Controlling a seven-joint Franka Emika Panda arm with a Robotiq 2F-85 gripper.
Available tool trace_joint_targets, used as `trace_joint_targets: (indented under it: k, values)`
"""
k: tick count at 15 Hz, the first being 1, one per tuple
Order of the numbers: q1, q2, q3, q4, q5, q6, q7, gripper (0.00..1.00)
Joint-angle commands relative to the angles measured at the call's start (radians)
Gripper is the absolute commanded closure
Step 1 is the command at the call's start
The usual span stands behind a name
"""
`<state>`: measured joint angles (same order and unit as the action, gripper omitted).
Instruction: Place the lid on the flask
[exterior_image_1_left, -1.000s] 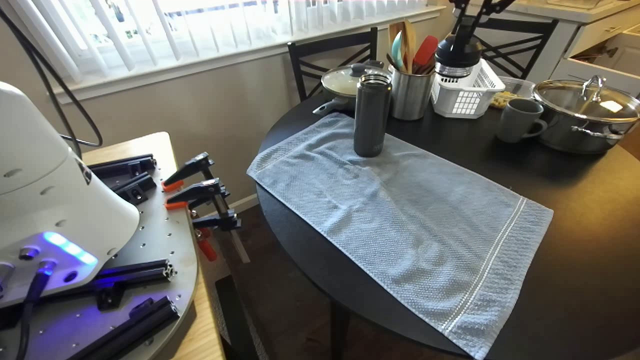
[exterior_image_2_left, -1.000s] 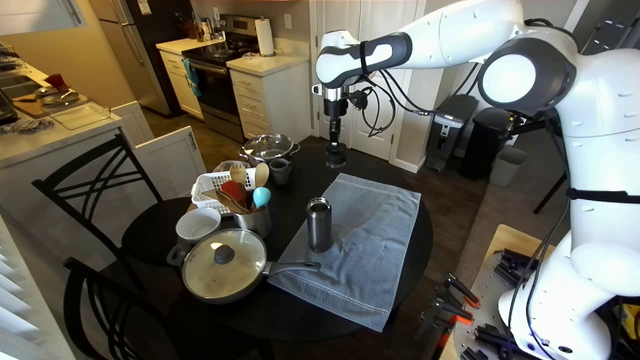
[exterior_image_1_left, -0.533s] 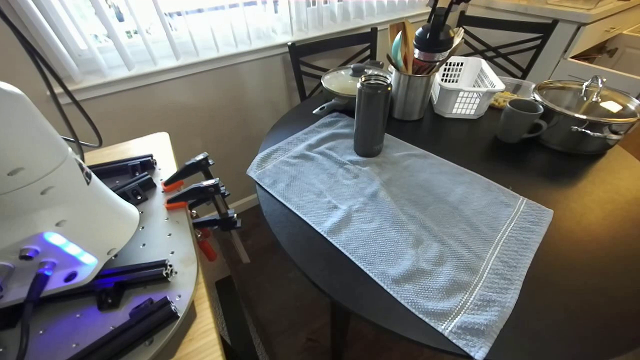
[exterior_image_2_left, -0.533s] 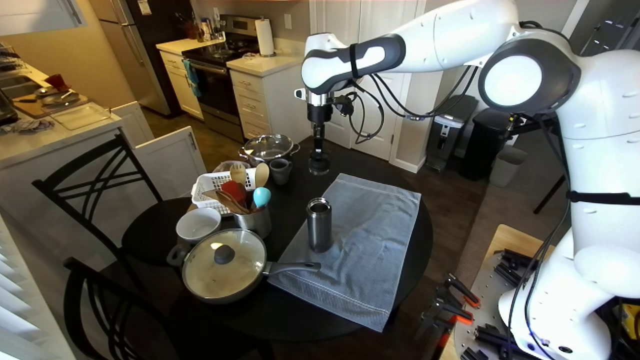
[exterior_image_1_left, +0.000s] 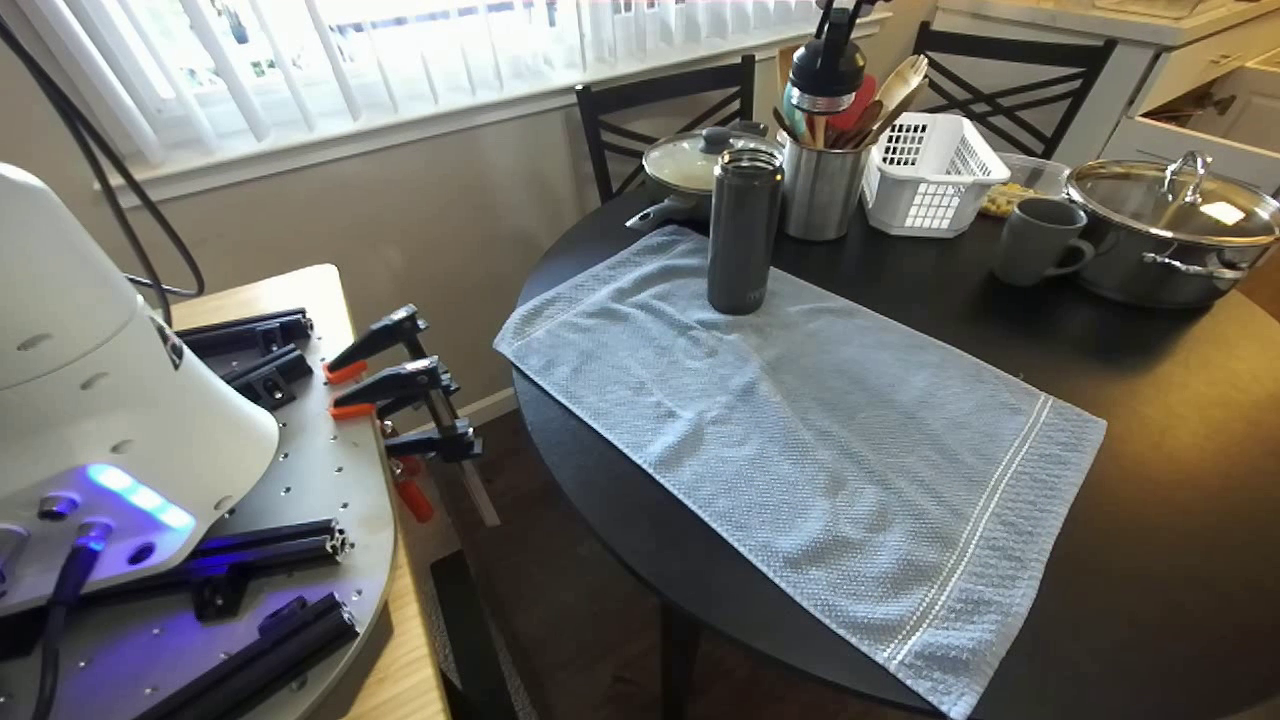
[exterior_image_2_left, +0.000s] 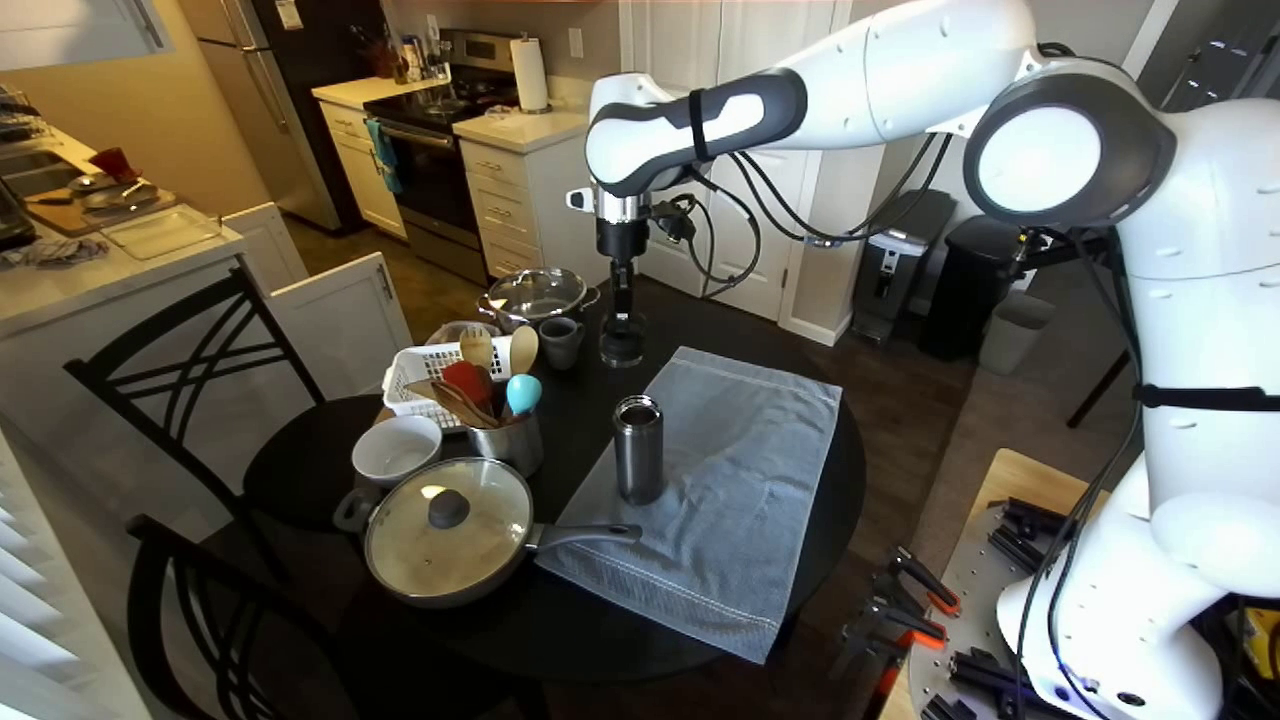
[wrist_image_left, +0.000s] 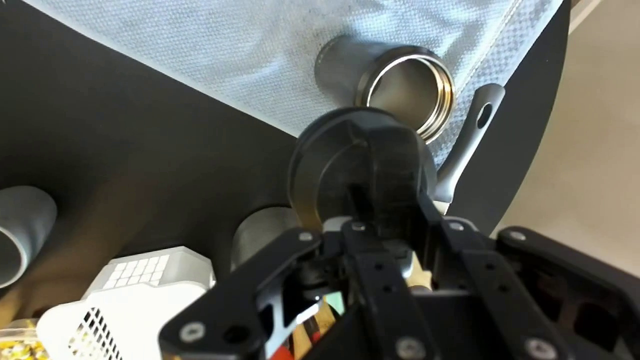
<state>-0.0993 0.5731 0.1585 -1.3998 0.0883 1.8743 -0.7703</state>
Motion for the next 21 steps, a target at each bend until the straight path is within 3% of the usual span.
trace_joint_targets:
  k: [1,11,21]
  values:
    - [-0.001,-0.067,0.009,-0.097,0.024,-0.011,-0.080,0.91]
    - [0.040,-0.133,0.010,-0.226,0.001,-0.039,-0.201,0.91]
    - [0.091,-0.067,-0.001,-0.230,-0.020,0.079,-0.168,0.91]
